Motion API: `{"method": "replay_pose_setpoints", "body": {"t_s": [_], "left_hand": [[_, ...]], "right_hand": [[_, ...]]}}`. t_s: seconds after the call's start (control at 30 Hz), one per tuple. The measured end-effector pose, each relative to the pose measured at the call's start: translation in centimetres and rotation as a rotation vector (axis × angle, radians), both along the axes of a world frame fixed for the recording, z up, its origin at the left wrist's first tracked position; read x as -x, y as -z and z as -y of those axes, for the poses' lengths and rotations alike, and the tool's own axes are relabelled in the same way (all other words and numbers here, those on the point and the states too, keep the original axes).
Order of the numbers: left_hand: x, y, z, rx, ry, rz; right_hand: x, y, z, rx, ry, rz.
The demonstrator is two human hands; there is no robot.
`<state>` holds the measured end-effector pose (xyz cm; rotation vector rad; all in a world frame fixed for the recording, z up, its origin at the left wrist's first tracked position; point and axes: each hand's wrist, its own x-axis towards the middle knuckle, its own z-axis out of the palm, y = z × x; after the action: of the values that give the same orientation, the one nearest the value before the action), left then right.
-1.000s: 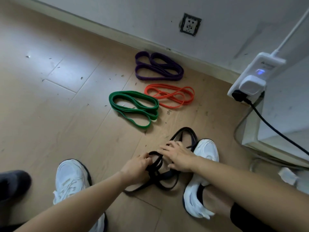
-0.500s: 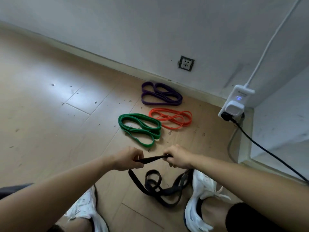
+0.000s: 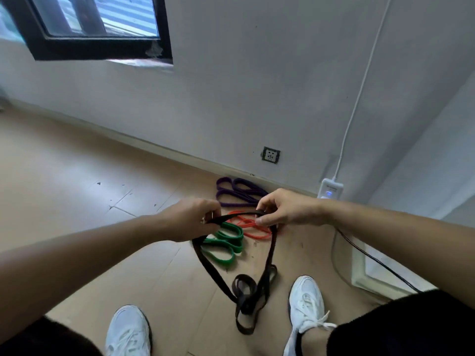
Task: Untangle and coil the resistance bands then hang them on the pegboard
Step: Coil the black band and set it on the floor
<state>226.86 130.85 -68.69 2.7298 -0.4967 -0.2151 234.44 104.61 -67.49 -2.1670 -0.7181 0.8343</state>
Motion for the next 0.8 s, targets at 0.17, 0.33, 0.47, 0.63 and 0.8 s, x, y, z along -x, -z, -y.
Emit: {"method": "replay_pose_setpoints", "body": {"t_s": [0.17, 0.33, 0.47, 0.63, 0.8], "left_hand": [[-0.2, -5.0, 0.2, 0.305, -0.157, 0.116], [-0.6, -9.3, 1.1, 0.959, -0.282, 0.027], [-2.5, -10.5, 1.6, 1.154, -0.315, 0.044], [-4.1, -11.4, 2.0, 1.224, -0.263, 0.067], [-4.8, -13.1, 2.6, 1.379, -0.146, 0.029]], "right_hand": [[0.2, -7.6, -0.4, -0.16, 0.065, 0.083], [-1.0, -11.7, -1.0, -0.406, 0.184, 0.206], [-3.0, -11.2, -1.7, -0.556, 0.287, 0.179], [-3.8, -10.8, -2.6, -0.547, 0.205, 0.164], [-3.0, -11.7, -4.0, -0.638, 0.128, 0.135]]}}
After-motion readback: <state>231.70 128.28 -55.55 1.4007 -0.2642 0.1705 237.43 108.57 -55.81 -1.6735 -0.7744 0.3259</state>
